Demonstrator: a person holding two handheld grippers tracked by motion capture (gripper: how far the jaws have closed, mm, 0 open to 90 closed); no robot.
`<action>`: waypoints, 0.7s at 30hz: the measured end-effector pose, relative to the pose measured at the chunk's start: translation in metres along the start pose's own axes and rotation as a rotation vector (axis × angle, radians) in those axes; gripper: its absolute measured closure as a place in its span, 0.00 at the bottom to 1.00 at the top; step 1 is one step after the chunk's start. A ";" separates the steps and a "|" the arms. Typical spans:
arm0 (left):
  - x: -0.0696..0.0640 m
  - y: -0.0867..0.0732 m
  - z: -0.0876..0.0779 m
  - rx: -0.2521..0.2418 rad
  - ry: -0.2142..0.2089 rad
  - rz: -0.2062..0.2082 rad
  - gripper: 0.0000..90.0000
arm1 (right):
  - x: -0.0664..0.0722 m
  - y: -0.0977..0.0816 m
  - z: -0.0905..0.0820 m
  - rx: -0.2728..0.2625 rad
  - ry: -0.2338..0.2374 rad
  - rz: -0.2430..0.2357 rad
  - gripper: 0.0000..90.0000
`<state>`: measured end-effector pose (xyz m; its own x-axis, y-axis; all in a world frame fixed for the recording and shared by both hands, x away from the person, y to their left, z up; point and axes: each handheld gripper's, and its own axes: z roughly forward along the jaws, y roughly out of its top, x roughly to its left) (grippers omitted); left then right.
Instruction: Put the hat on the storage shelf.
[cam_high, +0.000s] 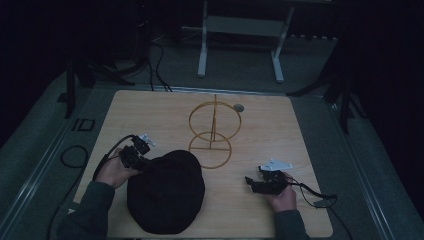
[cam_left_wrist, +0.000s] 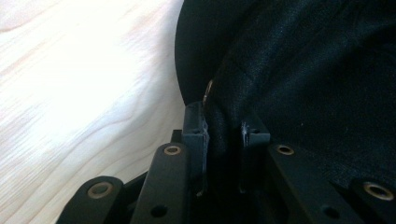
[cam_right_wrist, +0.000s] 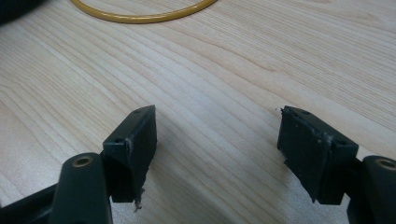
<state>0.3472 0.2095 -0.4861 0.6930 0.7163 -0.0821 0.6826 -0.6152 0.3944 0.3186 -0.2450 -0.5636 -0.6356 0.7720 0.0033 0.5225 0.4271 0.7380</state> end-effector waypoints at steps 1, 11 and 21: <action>0.001 0.000 -0.002 -0.001 0.005 -0.005 0.86 | 0.000 0.000 0.000 0.000 0.000 0.000 0.32; 0.013 0.001 -0.027 -0.016 0.040 -0.055 0.85 | 0.000 0.000 0.000 0.000 0.000 0.000 0.32; 0.025 0.003 -0.046 -0.026 0.057 -0.109 0.85 | 0.000 0.000 0.000 0.000 0.001 0.000 0.32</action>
<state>0.3555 0.2408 -0.4449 0.6004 0.7962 -0.0743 0.7464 -0.5246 0.4094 0.3186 -0.2450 -0.5636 -0.6358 0.7718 0.0038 0.5227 0.4270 0.7379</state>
